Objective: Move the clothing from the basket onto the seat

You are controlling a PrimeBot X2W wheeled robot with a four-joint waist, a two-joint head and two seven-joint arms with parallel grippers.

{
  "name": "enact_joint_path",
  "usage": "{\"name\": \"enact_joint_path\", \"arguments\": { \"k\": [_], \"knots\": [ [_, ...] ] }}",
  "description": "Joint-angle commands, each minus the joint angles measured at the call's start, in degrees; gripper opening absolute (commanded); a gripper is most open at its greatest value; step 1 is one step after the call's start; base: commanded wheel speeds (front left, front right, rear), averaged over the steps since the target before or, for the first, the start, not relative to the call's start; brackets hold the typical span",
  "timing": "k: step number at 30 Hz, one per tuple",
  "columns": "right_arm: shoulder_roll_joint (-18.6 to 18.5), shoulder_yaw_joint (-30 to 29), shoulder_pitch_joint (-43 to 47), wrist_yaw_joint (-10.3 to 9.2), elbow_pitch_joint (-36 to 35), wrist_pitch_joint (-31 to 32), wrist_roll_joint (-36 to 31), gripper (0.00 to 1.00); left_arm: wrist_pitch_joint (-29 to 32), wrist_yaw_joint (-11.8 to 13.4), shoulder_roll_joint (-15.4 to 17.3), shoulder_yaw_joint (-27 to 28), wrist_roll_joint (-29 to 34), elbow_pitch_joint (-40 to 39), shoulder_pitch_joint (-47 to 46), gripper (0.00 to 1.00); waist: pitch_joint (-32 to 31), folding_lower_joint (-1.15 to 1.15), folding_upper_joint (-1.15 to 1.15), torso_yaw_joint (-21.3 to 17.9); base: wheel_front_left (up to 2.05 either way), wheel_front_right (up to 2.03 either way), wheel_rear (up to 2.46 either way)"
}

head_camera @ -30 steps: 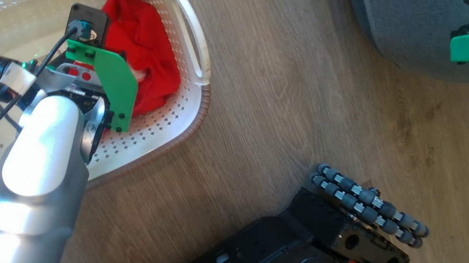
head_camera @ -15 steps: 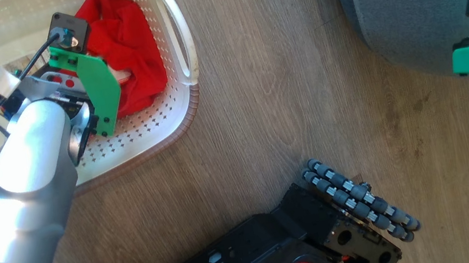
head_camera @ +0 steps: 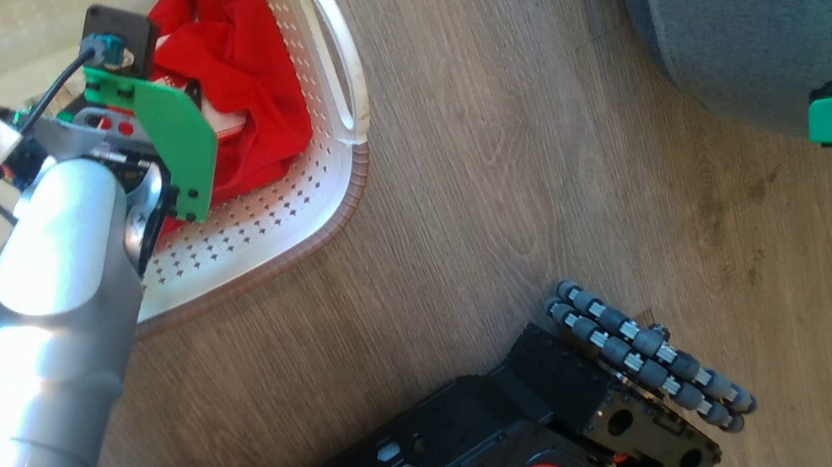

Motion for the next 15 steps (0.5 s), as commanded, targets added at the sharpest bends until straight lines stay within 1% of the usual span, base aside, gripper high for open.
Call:
{"name": "enact_joint_path", "arguments": {
  "k": [1,8,15],
  "knots": [
    [-0.4,0.47,3.33,0.4,-1.82,-0.26,-0.18,1.0,-0.54,-0.21,-0.04,0.76,-0.61,-0.79,-0.43,1.0,-0.02,0.0,0.0,0.01,0.0,0.0,0.0],
    [-0.4,0.4,3.61,0.4,-1.72,-0.26,-0.03,1.0,-1.38,-1.01,-1.44,0.19,-1.35,2.14,-1.21,1.0,0.04,0.0,0.0,0.23,0.0,0.0,0.0],
    [-0.4,0.21,4.02,0.4,-1.71,-0.26,-0.19,1.0,-4.43,-2.79,-2.87,-0.79,-2.36,3.42,-1.71,1.0,0.41,0.0,0.0,0.84,0.0,0.0,0.0]
  ]
}}
